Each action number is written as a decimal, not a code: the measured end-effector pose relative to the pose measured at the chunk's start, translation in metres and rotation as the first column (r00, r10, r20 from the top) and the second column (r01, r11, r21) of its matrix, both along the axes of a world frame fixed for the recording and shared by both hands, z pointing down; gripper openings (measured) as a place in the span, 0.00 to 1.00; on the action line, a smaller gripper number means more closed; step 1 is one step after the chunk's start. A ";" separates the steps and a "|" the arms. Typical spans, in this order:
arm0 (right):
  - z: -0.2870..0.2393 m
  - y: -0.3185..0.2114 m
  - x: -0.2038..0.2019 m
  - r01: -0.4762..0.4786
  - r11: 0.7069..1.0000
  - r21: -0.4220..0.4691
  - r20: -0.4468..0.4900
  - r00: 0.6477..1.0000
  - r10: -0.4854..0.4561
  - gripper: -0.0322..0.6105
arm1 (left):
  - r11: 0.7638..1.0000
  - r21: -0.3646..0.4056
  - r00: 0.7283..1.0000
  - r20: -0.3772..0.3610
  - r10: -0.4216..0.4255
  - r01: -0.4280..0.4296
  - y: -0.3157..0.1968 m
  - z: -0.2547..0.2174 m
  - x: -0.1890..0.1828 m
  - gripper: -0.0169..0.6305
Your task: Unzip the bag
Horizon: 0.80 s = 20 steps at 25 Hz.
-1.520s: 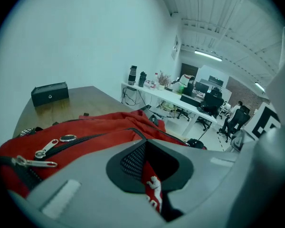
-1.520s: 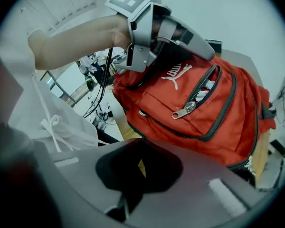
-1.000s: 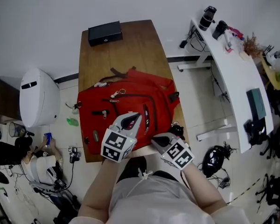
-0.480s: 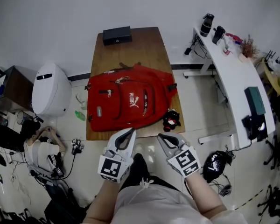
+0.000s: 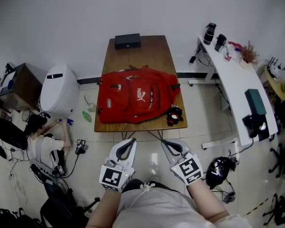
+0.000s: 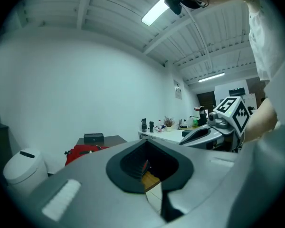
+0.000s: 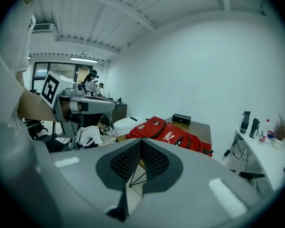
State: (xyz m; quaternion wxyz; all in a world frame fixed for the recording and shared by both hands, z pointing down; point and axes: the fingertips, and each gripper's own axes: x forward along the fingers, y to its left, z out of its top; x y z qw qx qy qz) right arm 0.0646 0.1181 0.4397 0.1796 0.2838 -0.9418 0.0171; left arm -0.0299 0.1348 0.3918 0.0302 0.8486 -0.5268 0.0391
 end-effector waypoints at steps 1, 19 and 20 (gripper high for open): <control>-0.003 0.002 -0.001 -0.007 1.000 0.003 0.008 1.000 0.007 0.06 | 1.000 -0.003 1.000 0.001 0.005 -0.005 0.004 0.001 -0.002 0.04; -0.019 0.027 -0.023 -0.060 0.998 0.009 0.042 0.997 0.059 0.06 | 0.995 0.002 0.995 -0.012 0.100 -0.100 0.030 -0.014 -0.013 0.04; -0.020 0.027 -0.024 -0.061 0.998 0.009 0.042 0.997 0.061 0.06 | 0.995 0.004 0.995 -0.016 0.102 -0.101 0.030 -0.014 -0.013 0.04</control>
